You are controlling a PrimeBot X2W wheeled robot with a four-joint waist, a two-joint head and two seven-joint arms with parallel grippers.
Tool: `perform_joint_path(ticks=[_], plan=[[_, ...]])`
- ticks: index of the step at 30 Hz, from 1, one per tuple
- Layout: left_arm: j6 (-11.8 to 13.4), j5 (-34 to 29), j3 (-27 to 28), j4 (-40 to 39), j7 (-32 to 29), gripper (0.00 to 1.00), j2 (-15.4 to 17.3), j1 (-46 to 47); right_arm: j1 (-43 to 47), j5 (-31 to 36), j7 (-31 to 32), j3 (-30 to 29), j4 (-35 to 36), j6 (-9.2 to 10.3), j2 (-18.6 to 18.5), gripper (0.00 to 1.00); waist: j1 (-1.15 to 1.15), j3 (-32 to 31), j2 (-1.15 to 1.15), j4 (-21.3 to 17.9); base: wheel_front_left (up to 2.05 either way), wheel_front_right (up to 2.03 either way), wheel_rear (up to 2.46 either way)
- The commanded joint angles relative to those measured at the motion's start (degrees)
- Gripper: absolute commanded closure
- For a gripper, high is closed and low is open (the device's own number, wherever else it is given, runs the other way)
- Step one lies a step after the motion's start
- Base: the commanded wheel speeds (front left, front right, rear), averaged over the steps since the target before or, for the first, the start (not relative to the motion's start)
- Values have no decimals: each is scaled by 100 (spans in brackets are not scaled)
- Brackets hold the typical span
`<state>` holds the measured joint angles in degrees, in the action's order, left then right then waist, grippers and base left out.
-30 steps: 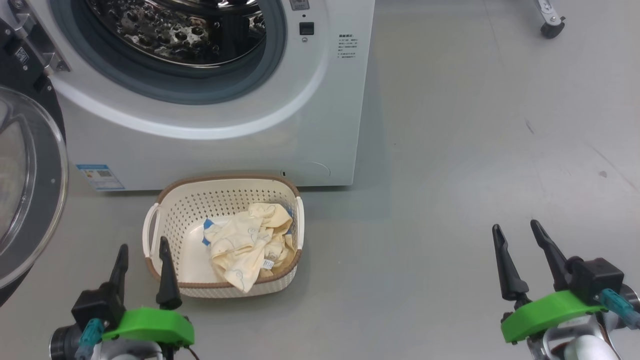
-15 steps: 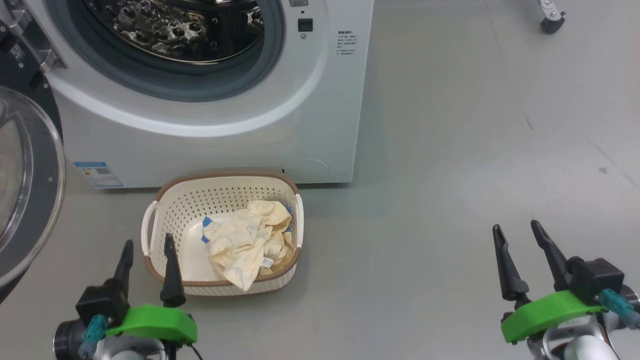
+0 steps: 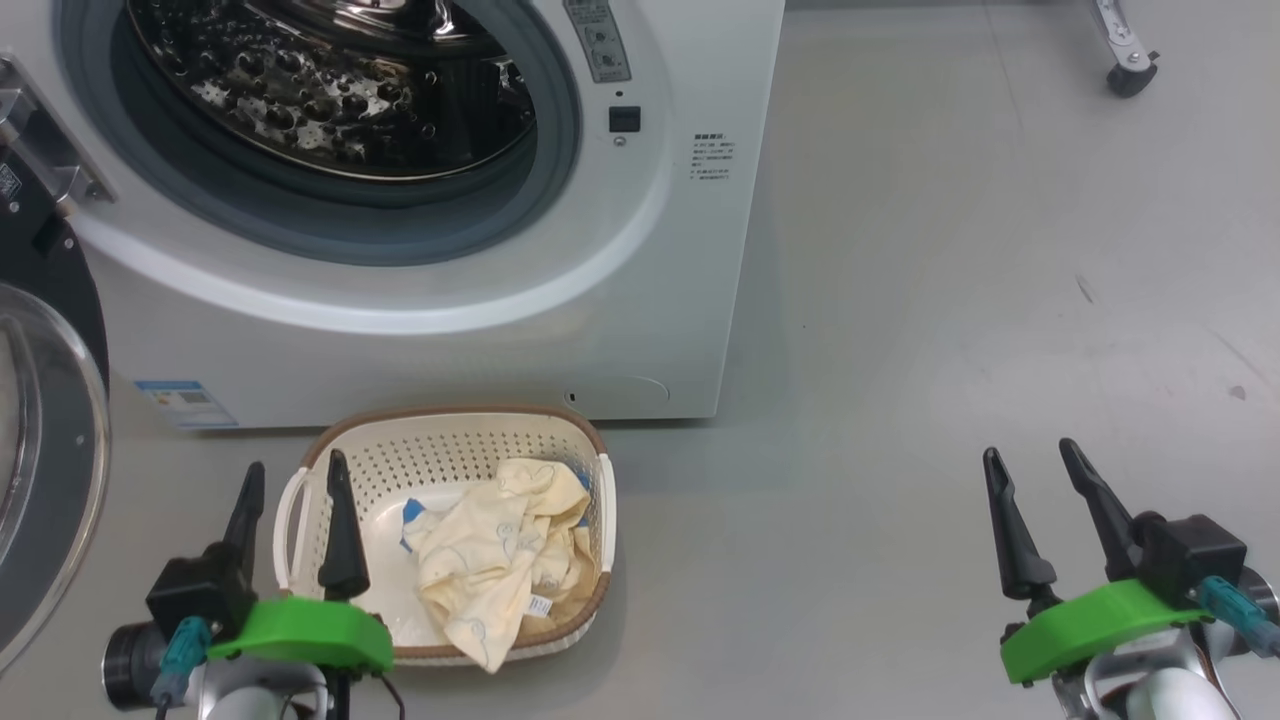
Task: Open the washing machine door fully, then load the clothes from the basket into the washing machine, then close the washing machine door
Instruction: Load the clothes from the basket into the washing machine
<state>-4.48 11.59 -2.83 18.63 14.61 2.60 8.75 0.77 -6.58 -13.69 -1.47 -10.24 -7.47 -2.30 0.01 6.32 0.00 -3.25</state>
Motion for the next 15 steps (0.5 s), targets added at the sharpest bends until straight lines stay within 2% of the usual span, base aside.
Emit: perform_joint_path(ticks=[1, 6, 15], plan=[[24, -73, 174, -185, 39, 0, 111, 213, -223, -40, -69, 121, 160, -2, -58, 0, -1, 5, 0, 2, 92, -92, 0], [25, -76, 180, -201, 39, 0, 107, 217, -249, -40, -76, 123, 149, -2, -58, 0, -1, 30, 0, 12, 51, -51, 0], [32, -99, 178, -151, 39, 0, 103, 210, -259, -47, -83, 132, 114, -2, -58, 0, -1, 26, 0, 7, 1, -1, 0]])
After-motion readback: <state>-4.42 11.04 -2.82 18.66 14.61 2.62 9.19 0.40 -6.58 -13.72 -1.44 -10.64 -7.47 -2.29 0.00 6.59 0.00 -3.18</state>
